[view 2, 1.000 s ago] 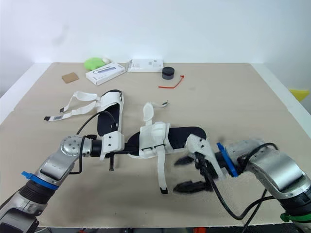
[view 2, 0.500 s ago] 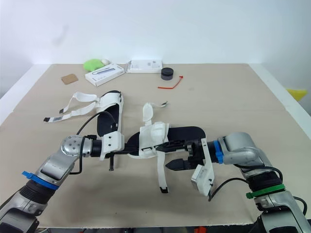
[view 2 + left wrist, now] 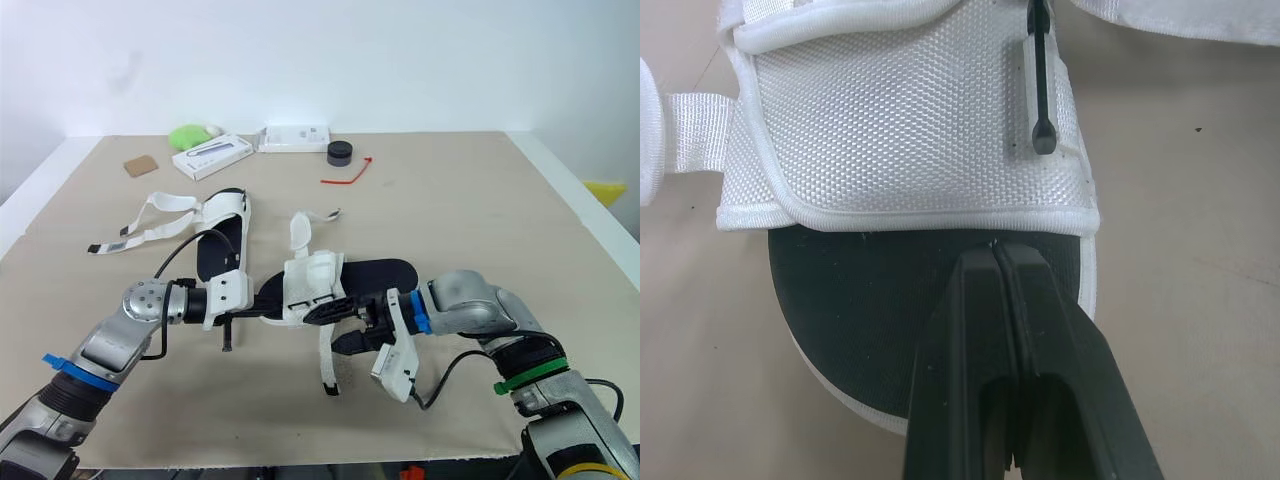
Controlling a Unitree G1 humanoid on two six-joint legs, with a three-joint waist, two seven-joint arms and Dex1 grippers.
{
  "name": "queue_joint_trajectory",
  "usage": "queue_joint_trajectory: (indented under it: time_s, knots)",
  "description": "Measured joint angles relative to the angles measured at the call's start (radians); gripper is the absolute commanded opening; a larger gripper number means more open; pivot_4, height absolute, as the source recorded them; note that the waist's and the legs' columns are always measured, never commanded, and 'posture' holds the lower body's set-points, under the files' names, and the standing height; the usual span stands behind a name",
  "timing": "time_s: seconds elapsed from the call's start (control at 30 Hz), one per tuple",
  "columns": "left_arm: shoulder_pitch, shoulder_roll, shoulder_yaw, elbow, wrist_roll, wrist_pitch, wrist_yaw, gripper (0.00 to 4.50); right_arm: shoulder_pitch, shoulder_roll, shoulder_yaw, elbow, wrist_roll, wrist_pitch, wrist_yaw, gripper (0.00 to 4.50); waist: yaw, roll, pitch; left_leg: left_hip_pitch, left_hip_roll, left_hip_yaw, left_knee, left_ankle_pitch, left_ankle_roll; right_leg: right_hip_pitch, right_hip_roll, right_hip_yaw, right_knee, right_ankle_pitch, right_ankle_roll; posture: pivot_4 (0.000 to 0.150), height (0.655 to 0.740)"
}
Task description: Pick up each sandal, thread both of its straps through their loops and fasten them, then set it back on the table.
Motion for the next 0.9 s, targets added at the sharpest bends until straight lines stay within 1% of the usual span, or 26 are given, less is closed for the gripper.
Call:
queue_joint_trajectory:
  time_s: [0.23,0.27,0.3,0.37,0.4,0.47,0.5,0.53,0.57,0.63,0.9]
  knots:
    - [0.003,0.000,0.002,-0.003,0.000,0.001,0.000,0.00,-0.008,-0.027,0.052,-0.019,0.003,0.061,0.002,4.45,0.000,0.000,0.000,0.000,0.000,0.001,0.000,0.000,0.001,0.000,0.000,0.001,0.000,0.000,0.000,0.150,0.7400]
    - [0.003,0.000,0.002,-0.003,0.000,0.001,0.000,0.00,-0.011,-0.032,0.062,-0.020,0.004,0.067,0.004,3.94,0.000,0.000,0.000,0.000,0.000,0.001,0.000,0.000,0.001,0.000,0.000,0.001,0.000,0.000,0.000,0.150,0.7400]
    - [0.003,0.000,0.002,-0.004,0.000,0.002,0.000,0.00,-0.015,-0.034,0.070,-0.020,0.004,0.071,0.006,3.59,0.000,0.000,0.000,0.000,0.000,0.001,0.000,-0.001,0.001,0.000,0.000,0.001,0.000,0.000,0.000,0.150,0.7400]
    - [0.003,0.000,0.002,-0.004,0.000,0.002,0.000,0.00,-0.023,-0.037,0.082,-0.020,0.004,0.074,0.008,2.67,0.000,0.000,0.000,0.000,0.000,0.002,0.000,-0.001,0.001,-0.001,0.000,0.001,0.000,0.000,0.000,0.150,0.7400]
    - [0.003,0.000,0.002,-0.004,0.000,0.002,0.000,0.00,-0.023,-0.037,0.083,-0.020,0.004,0.074,0.009,2.09,0.000,0.000,0.000,0.000,0.000,0.002,0.000,-0.001,0.001,-0.001,0.000,0.001,0.000,0.000,0.000,0.150,0.7400]
    - [0.003,0.000,0.002,-0.004,0.000,0.002,0.000,0.00,-0.023,-0.039,0.083,-0.020,0.004,0.075,0.009,1.71,0.000,0.000,0.000,0.000,0.000,0.002,0.000,-0.001,0.001,-0.001,0.000,0.001,0.000,0.000,0.000,0.150,0.7400]
    - [0.003,0.000,0.002,-0.004,0.000,0.002,0.000,0.00,-0.023,-0.042,0.086,-0.019,0.004,0.079,0.009,1.07,0.000,0.000,0.000,0.000,0.000,0.002,0.000,-0.001,0.001,-0.001,0.000,0.001,0.000,0.000,0.000,0.150,0.7400]
    - [0.003,0.000,0.002,-0.004,0.000,0.002,0.000,0.00,-0.023,-0.042,0.086,-0.018,0.004,0.078,0.008,0.92,0.000,0.000,0.000,0.000,0.000,0.002,0.000,-0.001,0.001,-0.001,0.000,0.001,0.000,0.000,0.000,0.150,0.7400]
    - [0.003,0.000,0.002,-0.004,0.000,0.002,0.000,0.00,-0.023,-0.042,0.086,-0.018,0.003,0.077,0.007,0.52,0.000,0.000,0.000,0.000,0.000,0.002,0.000,-0.001,0.001,-0.001,0.000,0.001,0.000,0.000,0.000,0.150,0.7400]
    - [0.003,0.000,0.002,-0.004,0.000,0.002,0.000,0.00,-0.023,-0.042,0.086,-0.017,0.001,0.074,0.005,0.05,0.000,0.000,0.000,0.000,0.000,0.002,0.000,-0.001,0.001,-0.001,0.000,0.001,0.000,0.000,0.000,0.150,0.7400]
    - [0.003,0.000,0.002,-0.003,0.000,0.002,0.001,0.00,0.022,-0.048,0.086,0.016,-0.012,0.065,-0.040,0.05,0.000,-0.003,-0.001,0.001,0.000,0.003,0.000,-0.001,0.002,0.000,0.000,0.002,0.000,0.000,0.001,0.150,0.7400]
